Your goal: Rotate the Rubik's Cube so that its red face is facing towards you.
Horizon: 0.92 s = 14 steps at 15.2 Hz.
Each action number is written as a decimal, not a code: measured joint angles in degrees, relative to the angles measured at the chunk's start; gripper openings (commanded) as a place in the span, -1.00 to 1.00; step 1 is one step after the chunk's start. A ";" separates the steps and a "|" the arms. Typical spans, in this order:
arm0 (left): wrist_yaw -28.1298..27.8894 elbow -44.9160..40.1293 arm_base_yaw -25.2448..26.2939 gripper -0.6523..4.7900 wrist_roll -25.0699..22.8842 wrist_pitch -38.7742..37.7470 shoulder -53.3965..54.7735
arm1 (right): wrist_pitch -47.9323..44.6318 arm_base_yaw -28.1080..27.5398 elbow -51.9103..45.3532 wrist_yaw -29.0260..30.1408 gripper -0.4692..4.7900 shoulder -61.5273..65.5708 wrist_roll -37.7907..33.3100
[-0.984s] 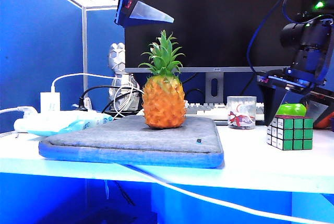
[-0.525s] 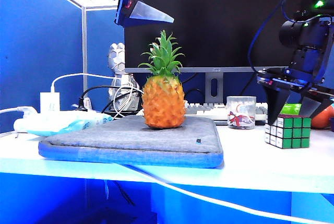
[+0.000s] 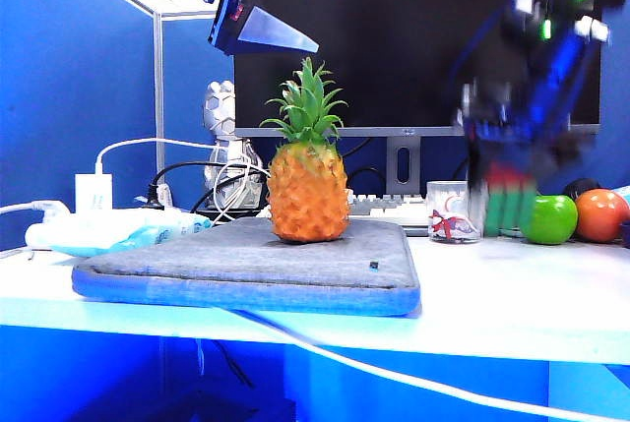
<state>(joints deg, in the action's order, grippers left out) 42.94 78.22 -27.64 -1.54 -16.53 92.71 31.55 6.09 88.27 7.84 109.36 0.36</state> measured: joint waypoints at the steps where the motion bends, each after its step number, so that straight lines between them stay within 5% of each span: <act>1: -0.90 -0.13 0.00 0.78 -0.48 -0.04 0.00 | -1.92 0.00 0.11 -1.40 -0.52 -1.86 -0.11; 6: -1.84 -0.44 0.02 0.78 -1.44 -0.02 0.00 | -6.16 -0.04 -5.77 -6.51 -0.52 -8.70 -0.20; 11: -1.86 -0.79 0.00 0.78 -2.16 -0.09 0.00 | -32.00 -0.07 -30.73 -7.87 -0.55 -25.73 -5.95; 14: -1.84 -0.76 -0.02 0.78 -2.38 0.13 0.00 | -39.76 -0.04 -42.53 -7.80 -0.55 -24.55 -8.63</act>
<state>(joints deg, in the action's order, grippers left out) 41.10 77.45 -27.66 -3.92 -16.40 92.71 -8.21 6.04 45.74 0.03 84.82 -8.27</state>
